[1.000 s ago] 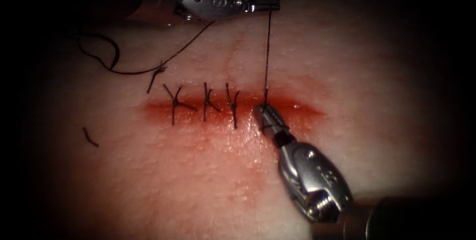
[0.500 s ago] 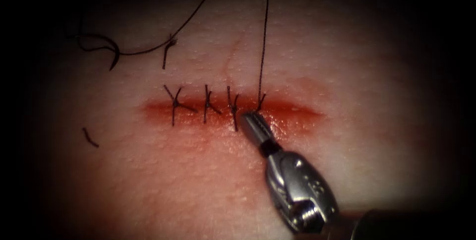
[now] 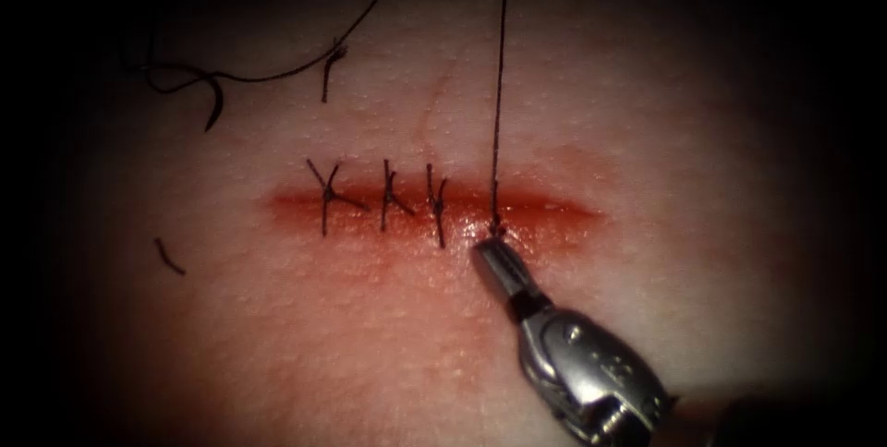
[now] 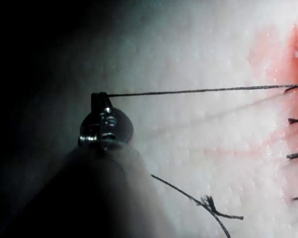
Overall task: Wound Closure
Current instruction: Pull the right needle holder down and the left needle holder up to tension, then loop the suture once clockwise around the right hand.
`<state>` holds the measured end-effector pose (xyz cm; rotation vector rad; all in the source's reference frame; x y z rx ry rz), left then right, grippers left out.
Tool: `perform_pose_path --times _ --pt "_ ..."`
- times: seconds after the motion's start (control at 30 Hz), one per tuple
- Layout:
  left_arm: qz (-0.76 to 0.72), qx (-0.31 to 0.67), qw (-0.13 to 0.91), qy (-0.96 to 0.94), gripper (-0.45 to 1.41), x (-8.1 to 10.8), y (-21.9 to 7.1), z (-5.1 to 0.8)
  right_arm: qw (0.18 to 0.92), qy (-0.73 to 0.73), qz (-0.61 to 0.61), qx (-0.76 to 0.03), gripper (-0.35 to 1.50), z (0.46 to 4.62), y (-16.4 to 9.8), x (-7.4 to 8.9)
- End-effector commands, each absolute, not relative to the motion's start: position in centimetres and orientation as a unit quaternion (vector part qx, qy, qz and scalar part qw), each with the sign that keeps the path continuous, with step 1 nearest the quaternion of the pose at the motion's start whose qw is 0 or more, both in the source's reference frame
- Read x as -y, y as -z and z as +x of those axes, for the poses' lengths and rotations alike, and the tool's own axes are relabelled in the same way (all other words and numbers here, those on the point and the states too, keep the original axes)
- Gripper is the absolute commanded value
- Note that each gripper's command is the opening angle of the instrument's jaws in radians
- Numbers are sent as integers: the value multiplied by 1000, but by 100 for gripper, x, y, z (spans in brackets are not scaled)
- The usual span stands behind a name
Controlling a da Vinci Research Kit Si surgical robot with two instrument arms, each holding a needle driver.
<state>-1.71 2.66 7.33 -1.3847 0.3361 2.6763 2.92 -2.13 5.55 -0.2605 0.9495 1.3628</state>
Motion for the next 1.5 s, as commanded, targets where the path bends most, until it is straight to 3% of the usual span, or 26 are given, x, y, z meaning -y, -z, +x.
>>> perform_pose_path --times 0.03,1.2,1.37,1.4,1.43,1.5 --pt "-458 -115 57 -880 -45 -274 -739 -174 674 -598 -118 -418 -35 297 -561 214" --pt "-464 -159 79 -868 -45 -317 -761 -161 681 -584 -106 -429 -35 318 -524 252" --pt "-460 -148 63 -873 -45 -287 -744 -151 660 -578 -117 -466 -35 313 -529 232" --pt "-457 -141 54 -877 -45 -278 -736 -146 659 -573 -116 -473 44 311 -530 229" --pt "-455 -136 50 -879 -45 -272 -729 -142 659 -573 -115 -473 74 310 -530 228" --pt "-450 -129 44 -882 -45 -260 -717 -134 663 -568 -117 -473 114 308 -530 228"
